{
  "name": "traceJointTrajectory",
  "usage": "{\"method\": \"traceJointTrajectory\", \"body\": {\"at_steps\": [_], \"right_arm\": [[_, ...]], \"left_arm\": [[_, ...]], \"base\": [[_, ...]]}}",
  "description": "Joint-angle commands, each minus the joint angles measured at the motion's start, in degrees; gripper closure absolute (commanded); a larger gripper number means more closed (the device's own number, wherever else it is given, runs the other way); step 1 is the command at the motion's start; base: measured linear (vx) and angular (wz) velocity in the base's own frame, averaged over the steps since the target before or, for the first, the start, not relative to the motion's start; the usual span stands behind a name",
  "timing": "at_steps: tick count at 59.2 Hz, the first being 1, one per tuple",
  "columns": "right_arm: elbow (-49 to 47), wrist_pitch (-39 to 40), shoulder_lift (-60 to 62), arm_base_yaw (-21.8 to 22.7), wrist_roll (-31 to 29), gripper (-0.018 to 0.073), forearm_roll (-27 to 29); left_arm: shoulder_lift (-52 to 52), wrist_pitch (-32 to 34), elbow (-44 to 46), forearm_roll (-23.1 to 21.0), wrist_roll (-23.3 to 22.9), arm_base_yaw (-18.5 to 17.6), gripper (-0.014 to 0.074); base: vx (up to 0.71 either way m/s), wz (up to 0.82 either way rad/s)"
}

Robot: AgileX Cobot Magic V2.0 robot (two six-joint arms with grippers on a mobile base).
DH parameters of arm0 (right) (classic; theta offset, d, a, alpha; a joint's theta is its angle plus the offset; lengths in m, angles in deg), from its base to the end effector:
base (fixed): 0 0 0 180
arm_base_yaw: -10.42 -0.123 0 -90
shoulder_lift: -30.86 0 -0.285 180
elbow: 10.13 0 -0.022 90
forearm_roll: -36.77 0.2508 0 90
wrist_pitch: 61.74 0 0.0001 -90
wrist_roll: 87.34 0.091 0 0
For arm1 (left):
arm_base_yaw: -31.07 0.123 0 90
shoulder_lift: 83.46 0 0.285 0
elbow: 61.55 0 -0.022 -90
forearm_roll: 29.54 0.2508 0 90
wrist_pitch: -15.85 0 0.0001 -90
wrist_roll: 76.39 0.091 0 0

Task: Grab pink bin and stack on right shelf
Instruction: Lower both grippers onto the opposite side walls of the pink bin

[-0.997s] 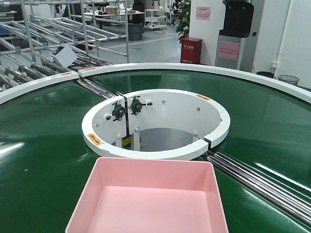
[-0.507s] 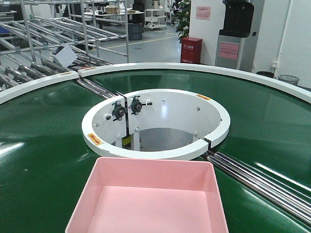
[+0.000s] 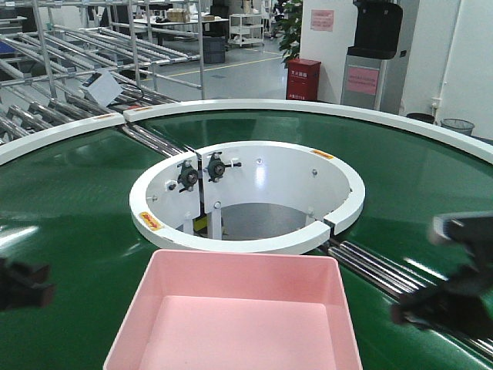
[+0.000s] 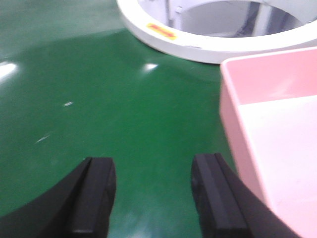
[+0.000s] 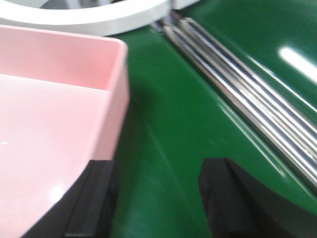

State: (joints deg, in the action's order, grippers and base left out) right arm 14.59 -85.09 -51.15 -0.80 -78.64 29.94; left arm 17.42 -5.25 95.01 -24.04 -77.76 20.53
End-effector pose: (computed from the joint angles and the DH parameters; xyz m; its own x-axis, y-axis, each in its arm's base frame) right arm 0.2721 0.0496 0.2957 -0.6358 -0.0830 -0.7674 -0.1321 0.9912 0.0022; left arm 0.2675 -0.0466 0.3194 -0.5323 0.1658 -0.8301 0.1899 0.9790 0.0737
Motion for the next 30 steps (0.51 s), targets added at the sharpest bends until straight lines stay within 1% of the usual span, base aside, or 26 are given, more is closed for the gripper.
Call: {"method": "traceJointTrajectory", "body": {"at_steps": [1,4,8,12,17,24,27,30], "right_arm": [[-9.01,-2.2,-5.7,-2.2,-0.17,0.0121,0.33],[-14.14,-5.03,-9.8,-2.74,0.52,0.0121,2.09],[-20.18,-9.38,-15.86,-2.73,0.67,0.0121,6.13],[-25.39,-13.75,-20.88,-2.73,0.67,0.0121,7.95],[-30.83,-18.1,-26.56,-2.73,0.74,0.0121,7.66],[-33.25,-18.84,-31.58,-2.73,2.06,0.0121,6.51],[-33.25,-18.9,-32.7,-2.73,3.91,0.0121,5.88],[-33.25,-19.03,-33.72,-2.73,4.48,0.0121,5.49]], "left_arm": [[-4.63,0.27,8.31,-2.36,-0.05,-2.12,0.0122],[-8.09,-2.83,12.74,-4.51,-0.06,-2.85,0.0122],[-13.29,-7.86,17.7,-8.11,0.1,-3.53,0.0122],[-17.6,-10.72,21.87,-10.71,2.04,-3.87,0.0122],[-22.84,-12.93,26.99,-13.81,4.44,-3.94,0.0122],[-29.0,-14.23,31.87,-17.61,7.39,-3.94,0.0122],[-30.7,-14.84,33.25,-18.08,7.53,-3.94,0.0122],[-32.34,-15.64,34.12,-18.35,7.53,-3.94,0.0122]], "base": [[0.0,0.0],[0.0,0.0],[0.0,0.0],[0.0,0.0],[0.0,0.0],[0.0,0.0],[0.0,0.0],[0.0,0.0]]}}
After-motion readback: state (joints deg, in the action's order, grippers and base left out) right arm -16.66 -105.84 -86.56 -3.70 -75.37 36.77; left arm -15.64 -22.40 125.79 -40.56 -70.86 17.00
